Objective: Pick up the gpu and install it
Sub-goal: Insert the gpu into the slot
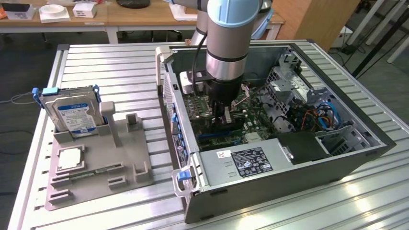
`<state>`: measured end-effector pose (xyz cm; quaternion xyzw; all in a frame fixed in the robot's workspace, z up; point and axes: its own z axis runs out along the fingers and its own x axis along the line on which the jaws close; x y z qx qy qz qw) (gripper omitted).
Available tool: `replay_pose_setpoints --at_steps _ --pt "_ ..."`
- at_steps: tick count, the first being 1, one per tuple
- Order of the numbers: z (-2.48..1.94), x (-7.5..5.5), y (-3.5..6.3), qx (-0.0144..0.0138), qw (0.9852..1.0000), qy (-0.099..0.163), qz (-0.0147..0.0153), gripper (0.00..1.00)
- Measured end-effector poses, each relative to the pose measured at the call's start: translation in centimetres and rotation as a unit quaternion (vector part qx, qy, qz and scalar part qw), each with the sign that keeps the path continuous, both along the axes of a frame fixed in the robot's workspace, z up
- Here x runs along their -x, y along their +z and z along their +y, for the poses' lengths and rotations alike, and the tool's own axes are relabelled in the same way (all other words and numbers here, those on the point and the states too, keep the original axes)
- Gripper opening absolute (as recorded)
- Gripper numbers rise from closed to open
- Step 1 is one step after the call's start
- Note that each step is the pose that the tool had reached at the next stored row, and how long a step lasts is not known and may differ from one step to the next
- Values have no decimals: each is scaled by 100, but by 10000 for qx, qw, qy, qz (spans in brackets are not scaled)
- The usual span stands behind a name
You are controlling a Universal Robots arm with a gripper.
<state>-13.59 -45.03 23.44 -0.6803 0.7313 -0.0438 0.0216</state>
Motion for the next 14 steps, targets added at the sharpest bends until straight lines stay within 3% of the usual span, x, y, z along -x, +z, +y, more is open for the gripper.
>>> replay_pose_setpoints --at_steps 14 --pt "1 1 -21 0 10000 -1 0 29"
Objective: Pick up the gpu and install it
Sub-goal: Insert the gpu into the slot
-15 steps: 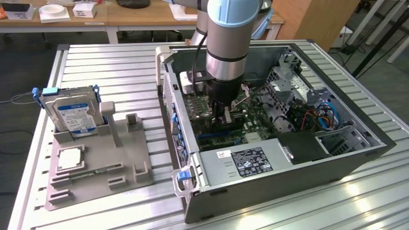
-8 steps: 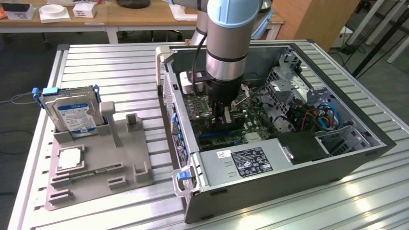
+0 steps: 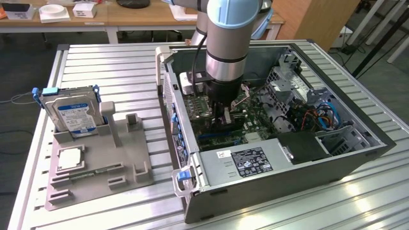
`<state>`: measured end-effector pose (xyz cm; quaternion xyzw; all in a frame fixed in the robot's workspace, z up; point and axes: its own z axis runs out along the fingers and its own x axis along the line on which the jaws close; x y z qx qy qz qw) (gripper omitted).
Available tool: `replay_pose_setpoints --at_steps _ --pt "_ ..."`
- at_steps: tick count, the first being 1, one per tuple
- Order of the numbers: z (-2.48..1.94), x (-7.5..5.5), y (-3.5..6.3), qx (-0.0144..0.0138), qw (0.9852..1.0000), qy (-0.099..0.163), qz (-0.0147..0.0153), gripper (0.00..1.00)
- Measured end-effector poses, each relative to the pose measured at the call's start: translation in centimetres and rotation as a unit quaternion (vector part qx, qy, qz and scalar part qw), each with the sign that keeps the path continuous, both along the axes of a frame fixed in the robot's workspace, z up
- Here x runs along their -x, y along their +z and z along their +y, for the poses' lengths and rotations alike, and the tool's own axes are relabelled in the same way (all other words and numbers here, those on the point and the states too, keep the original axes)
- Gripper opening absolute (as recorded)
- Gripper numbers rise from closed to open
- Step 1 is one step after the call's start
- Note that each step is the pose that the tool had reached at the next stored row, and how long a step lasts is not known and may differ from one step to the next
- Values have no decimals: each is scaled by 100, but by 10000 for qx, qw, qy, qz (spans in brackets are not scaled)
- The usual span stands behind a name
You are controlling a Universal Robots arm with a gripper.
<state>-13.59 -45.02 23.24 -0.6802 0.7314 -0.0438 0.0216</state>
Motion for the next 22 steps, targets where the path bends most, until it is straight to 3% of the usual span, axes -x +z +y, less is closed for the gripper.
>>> replay_pose_setpoints --at_steps 22 --pt "11 26 -8 0 10000 0 -15 29"
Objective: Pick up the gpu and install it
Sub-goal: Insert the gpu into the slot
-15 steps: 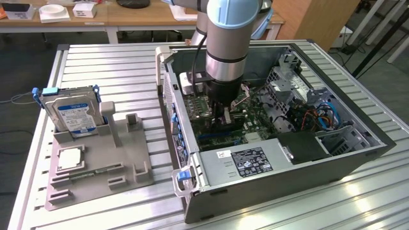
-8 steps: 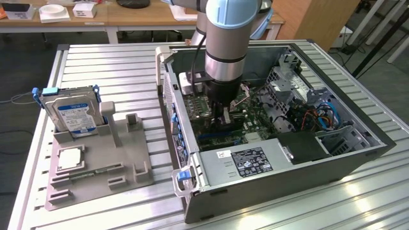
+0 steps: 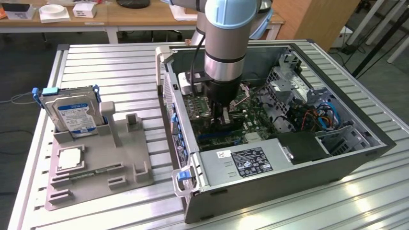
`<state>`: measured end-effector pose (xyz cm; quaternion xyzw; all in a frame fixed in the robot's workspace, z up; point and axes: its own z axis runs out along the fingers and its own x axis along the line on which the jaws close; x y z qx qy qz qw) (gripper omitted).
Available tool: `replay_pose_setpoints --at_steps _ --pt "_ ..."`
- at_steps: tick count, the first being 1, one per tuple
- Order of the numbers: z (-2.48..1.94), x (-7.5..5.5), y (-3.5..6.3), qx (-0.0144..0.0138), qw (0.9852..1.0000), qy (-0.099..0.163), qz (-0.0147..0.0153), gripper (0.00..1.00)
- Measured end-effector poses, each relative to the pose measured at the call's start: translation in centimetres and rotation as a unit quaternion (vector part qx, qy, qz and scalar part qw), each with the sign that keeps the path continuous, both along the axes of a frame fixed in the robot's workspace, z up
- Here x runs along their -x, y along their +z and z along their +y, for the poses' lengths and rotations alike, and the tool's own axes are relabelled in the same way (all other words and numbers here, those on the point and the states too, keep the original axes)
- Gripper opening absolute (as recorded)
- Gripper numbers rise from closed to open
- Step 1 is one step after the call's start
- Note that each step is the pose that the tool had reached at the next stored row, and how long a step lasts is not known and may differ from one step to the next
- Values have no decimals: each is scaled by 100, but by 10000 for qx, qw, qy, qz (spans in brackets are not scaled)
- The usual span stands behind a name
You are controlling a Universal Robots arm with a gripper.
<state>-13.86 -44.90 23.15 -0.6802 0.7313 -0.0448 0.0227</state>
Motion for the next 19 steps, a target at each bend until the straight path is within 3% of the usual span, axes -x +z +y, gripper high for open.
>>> replay_pose_setpoints --at_steps 19 --pt "0 0 -26 1 10000 0 1 29"
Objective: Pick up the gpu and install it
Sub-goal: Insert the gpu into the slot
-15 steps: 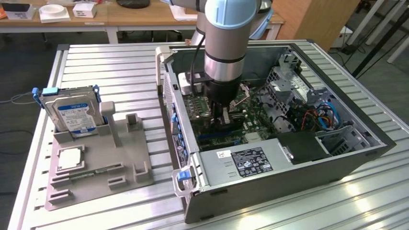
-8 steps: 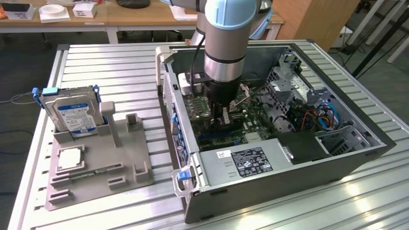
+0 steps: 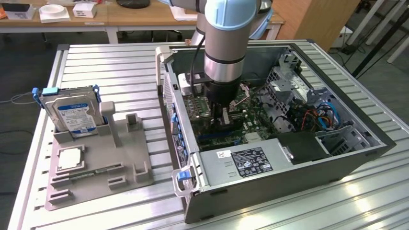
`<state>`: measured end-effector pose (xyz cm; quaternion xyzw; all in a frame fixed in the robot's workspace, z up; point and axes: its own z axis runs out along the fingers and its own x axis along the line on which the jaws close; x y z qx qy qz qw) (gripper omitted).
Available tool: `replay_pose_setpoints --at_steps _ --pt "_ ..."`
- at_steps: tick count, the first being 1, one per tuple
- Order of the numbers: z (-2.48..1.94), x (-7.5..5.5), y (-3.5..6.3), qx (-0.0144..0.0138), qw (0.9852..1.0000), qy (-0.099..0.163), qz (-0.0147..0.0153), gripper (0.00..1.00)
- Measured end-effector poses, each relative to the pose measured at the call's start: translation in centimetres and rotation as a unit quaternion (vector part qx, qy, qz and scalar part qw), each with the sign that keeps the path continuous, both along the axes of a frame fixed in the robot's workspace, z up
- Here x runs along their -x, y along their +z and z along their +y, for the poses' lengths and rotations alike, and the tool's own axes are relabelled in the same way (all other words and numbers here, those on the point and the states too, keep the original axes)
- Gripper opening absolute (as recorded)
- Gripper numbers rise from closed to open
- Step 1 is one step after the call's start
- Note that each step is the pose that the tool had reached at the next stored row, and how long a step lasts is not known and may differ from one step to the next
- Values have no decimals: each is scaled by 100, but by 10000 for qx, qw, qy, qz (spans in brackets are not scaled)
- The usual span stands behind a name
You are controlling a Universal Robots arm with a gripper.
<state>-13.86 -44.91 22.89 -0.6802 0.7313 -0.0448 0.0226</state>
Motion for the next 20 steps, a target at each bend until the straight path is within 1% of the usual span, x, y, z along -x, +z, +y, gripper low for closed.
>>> replay_pose_setpoints --at_steps 10,20 --pt "-1 0 -44 0 10000 0 -1 29" --pt "-1 0 -48 -1 10000 0 -1 29"
